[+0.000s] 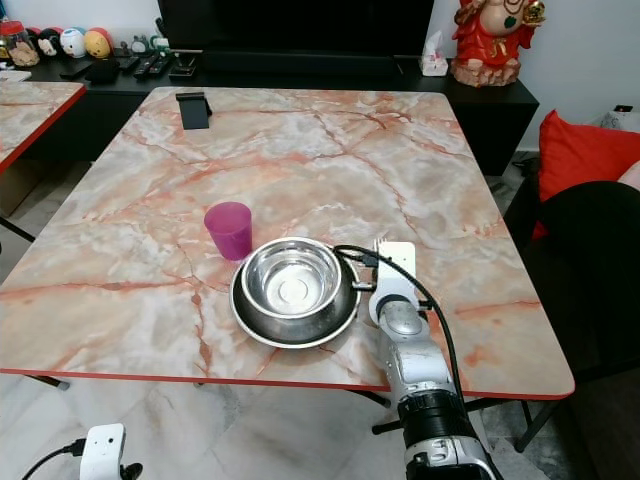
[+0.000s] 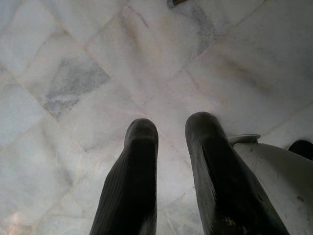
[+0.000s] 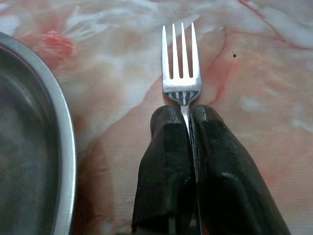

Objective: Setting the table

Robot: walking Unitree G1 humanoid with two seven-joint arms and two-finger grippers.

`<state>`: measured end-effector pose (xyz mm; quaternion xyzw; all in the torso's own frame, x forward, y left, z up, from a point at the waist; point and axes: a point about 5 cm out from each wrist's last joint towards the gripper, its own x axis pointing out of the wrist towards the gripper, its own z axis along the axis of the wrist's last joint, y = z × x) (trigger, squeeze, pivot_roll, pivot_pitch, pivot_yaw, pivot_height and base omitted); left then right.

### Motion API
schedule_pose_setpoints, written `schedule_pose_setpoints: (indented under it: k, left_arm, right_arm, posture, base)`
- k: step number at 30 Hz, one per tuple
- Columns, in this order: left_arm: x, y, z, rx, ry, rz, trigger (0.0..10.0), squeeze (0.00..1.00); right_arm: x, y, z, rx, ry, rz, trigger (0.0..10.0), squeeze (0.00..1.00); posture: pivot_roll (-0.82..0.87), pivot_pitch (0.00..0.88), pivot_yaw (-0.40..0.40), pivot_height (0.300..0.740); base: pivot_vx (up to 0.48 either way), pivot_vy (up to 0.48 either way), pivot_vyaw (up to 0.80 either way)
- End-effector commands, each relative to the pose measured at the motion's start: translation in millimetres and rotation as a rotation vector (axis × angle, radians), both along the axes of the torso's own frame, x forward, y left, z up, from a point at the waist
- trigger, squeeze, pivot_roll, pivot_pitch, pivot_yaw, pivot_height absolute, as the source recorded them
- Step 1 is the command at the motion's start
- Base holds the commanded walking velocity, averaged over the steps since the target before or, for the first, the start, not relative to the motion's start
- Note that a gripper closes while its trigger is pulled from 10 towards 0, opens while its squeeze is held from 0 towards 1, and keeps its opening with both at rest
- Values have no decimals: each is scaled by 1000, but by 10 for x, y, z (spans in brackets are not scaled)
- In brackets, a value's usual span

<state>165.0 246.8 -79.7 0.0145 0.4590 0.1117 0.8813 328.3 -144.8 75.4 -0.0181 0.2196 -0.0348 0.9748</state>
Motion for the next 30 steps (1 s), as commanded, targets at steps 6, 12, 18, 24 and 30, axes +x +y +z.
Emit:
schedule_pose_setpoints:
  k: [6, 12, 18, 24, 30]
  left_arm:
    - [-26, 16, -10, 12, 24, -17, 10000, 0]
    - [-22, 19, -8, 13, 23, -16, 10000, 0]
    - [-28, 29, -7, 13, 23, -16, 10000, 0]
    - [-26, 26, -7, 13, 23, -16, 10000, 0]
    - [-25, 25, -7, 14, 24, -17, 10000, 0]
  right_arm:
    - [-25, 20, -46, -3, 14, 10, 10000, 227]
    - [-24, 24, -48, -2, 16, 11, 10000, 227]
    - [-27, 9, -53, -7, 19, -2, 10000, 208]
    - [-24, -7, -54, -3, 18, -20, 10000, 204]
    - [-19, 12, -52, 10, 19, -22, 10000, 263]
  posture:
    - [28, 24, -12, 740]
    - [29, 25, -13, 740]
    - [29, 25, -13, 740]
    - [29, 23, -12, 740]
    - [32, 25, -13, 740]
  base:
    - [0, 0, 0]
    - [0, 0, 0]
    - [0, 0, 0]
    - [0, 0, 0]
    - [0, 0, 0]
